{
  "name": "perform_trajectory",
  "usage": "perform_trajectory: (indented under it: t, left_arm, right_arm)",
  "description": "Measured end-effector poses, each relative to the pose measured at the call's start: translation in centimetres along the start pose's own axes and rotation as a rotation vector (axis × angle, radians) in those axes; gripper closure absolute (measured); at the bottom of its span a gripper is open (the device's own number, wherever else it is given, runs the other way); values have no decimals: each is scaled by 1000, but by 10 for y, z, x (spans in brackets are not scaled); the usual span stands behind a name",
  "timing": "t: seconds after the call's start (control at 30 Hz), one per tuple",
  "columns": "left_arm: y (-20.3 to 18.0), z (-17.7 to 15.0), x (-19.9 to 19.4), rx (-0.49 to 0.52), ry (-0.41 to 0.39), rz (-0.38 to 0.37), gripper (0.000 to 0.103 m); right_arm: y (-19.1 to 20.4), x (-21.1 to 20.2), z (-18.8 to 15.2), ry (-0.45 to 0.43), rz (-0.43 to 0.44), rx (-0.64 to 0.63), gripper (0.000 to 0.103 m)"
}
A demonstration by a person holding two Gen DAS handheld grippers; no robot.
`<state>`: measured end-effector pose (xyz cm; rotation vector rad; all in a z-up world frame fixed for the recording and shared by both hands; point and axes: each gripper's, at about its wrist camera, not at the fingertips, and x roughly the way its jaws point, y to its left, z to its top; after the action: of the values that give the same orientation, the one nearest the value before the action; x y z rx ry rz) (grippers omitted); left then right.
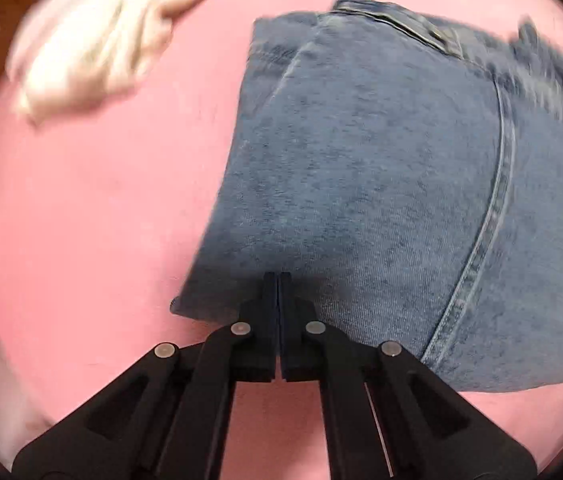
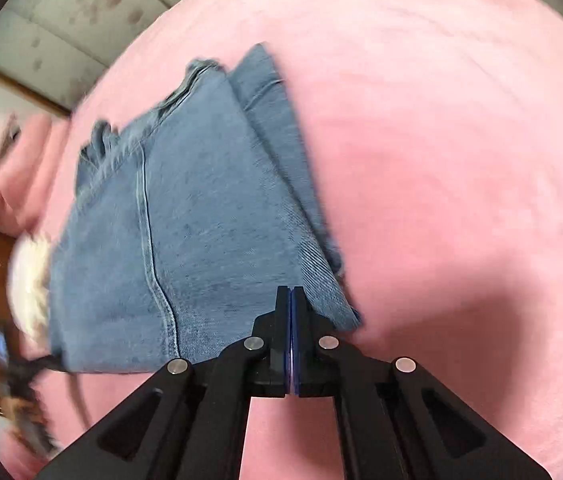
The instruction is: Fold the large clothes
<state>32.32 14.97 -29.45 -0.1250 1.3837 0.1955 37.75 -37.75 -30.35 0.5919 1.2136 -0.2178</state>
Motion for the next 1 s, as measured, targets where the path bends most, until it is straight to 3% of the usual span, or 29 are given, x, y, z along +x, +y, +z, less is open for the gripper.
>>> perform_trajectory:
  t: [0.03, 0.1, 0.13, 0.27, 0.33, 0.37, 0.47, 0.57, 0.7, 0.9, 1.0]
  left_arm:
    - [2, -1, -4, -14, -11, -11, 102]
    - [-9, -7, -17, 33, -48, 10, 102]
    - [-23, -14, -28, 81, -80, -27, 102]
    - [-79, -38, -57, 181, -101, -300, 102]
    - [-112, -48, -55, 228, -43, -414, 102]
    - [-128, -50, -52, 244, -27, -432, 102]
    - [-153, -47, -38, 260, -17, -423, 102]
    - [-157, -19, -30, 205, -18, -459, 102]
    - [-150, 33, -22, 105, -51, -503, 102]
    - [-194, 101, 2, 111, -112, -484, 102]
    - [-202, 117, 14, 108, -112, -479, 102]
  right_arm:
    - [3, 0, 1, -1, -31, -26, 103]
    - [33, 0, -6, -29, -181, -139, 103]
    - [45, -11, -5, -53, -190, -166, 103]
    - [86, -25, -30, -113, 98, -165, 103]
    - [102, -6, -48, -27, 279, -99, 103]
    - [108, 5, -55, 22, 328, -70, 103]
    - [126, 37, -79, 127, 403, -53, 103]
    - [131, 53, -77, 115, 420, -74, 103]
    - [130, 63, -50, 61, 436, -58, 103]
    - [126, 88, 14, 16, 429, -38, 103]
    - [131, 89, 34, 1, 417, -65, 103]
